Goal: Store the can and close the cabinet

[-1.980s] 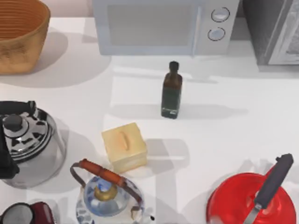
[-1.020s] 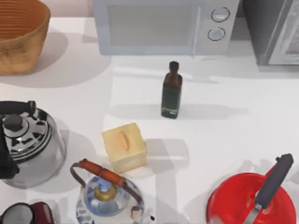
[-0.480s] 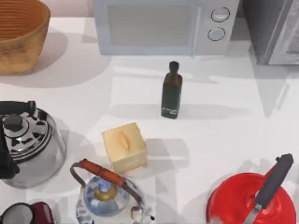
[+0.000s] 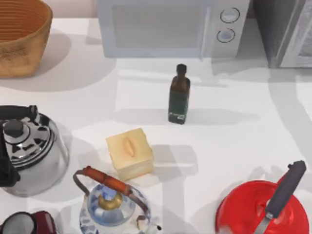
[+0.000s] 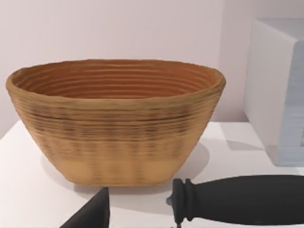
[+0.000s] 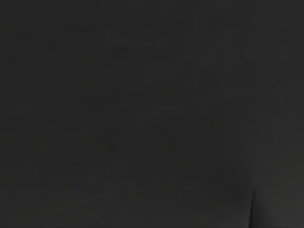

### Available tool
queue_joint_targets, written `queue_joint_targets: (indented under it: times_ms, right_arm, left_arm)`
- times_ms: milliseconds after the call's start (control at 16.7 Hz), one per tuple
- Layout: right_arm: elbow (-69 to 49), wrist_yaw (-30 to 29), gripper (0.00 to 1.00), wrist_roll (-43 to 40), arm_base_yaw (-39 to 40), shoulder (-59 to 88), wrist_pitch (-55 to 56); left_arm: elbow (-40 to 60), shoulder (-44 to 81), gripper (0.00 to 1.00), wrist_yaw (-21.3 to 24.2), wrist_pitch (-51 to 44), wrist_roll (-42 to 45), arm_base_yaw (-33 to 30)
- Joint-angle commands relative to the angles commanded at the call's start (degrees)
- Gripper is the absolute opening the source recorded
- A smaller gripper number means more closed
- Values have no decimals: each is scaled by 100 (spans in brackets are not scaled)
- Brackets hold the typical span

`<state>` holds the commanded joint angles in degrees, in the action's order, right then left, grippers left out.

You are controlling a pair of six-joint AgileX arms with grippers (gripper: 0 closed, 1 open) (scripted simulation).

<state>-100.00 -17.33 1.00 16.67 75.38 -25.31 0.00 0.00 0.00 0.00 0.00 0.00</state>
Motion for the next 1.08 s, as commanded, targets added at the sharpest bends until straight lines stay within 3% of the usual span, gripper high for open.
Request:
queue_joint_targets:
  times_ms: [180, 300, 600, 1080]
  right_arm:
    - [110, -702, 100, 14, 701, -104, -7]
    - [143, -867, 100, 19, 866, -138, -5]
    - [80, -962, 100, -53, 712, -243, -40]
    - [-503, -514, 100, -46, 251, 598, 214]
  left_arm:
    - [0, 0, 100, 0, 0, 0, 0]
    - [0, 0, 100, 0, 0, 0, 0]
    - [0, 0, 100, 0, 0, 0, 0]
    - [0, 0, 100, 0, 0, 0, 0]
